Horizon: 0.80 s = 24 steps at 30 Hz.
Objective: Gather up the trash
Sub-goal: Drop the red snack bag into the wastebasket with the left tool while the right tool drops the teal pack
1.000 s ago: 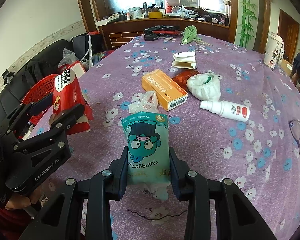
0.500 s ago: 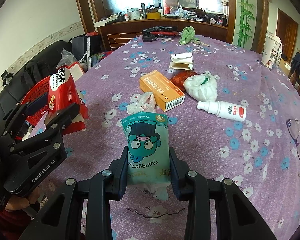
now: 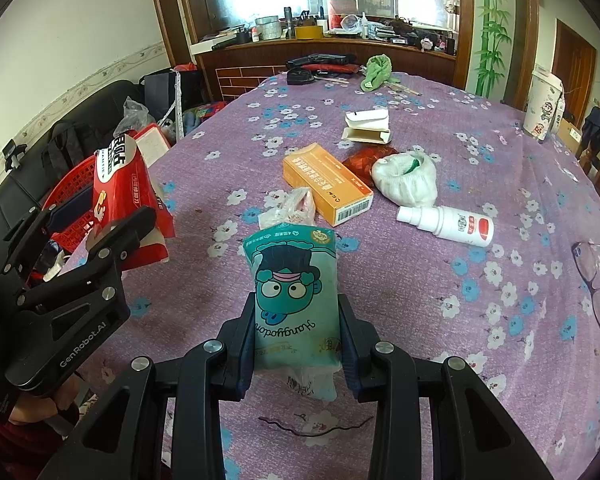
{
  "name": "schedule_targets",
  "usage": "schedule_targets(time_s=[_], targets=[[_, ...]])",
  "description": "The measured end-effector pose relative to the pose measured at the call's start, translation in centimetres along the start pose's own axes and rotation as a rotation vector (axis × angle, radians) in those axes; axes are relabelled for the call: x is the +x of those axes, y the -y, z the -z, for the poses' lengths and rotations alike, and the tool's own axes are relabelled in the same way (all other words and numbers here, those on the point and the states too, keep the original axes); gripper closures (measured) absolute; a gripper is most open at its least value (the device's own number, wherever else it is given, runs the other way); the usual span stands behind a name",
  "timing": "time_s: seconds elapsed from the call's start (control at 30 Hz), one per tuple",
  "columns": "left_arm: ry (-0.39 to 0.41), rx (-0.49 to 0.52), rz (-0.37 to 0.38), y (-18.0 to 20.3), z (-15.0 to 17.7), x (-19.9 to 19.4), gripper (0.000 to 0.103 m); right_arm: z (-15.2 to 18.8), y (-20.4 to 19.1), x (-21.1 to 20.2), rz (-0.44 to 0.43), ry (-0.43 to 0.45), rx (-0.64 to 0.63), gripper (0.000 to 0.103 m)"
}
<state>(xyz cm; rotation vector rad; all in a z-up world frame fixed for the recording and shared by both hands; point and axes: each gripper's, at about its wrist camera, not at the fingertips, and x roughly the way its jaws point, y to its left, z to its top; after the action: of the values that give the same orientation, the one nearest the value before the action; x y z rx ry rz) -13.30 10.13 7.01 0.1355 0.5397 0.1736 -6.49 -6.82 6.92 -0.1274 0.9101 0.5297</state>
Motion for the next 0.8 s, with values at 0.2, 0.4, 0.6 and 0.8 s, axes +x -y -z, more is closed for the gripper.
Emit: schedule_targets(time_s=[0.2, 0.4, 0.6, 0.8], targets=[[-0.01, -0.087, 0.025, -3.3, -0.7, -0.6, 0.04, -2.3, -1.6, -0.3, -0.024, 0.005, -0.018, 0.065], [0.009, -0.189, -0.042, -9.4, -1.5, -1.5, 0.04, -5.4, -5.5, 0.4, -0.091, -0.002, -0.068, 0.064], [-0.003, -0.276, -0.174, -16.5, -0.5, -1.7, 0.039, -9.1, -11.5, 2.6, -0.2, -0.035, -0.135, 0.064], [-0.046, -0.358, -0.28, -23.2, 1.5, -1.0, 0.038, -12.6, -17.9, 6.1, -0.318, -0.076, -0.178, 0.063]])
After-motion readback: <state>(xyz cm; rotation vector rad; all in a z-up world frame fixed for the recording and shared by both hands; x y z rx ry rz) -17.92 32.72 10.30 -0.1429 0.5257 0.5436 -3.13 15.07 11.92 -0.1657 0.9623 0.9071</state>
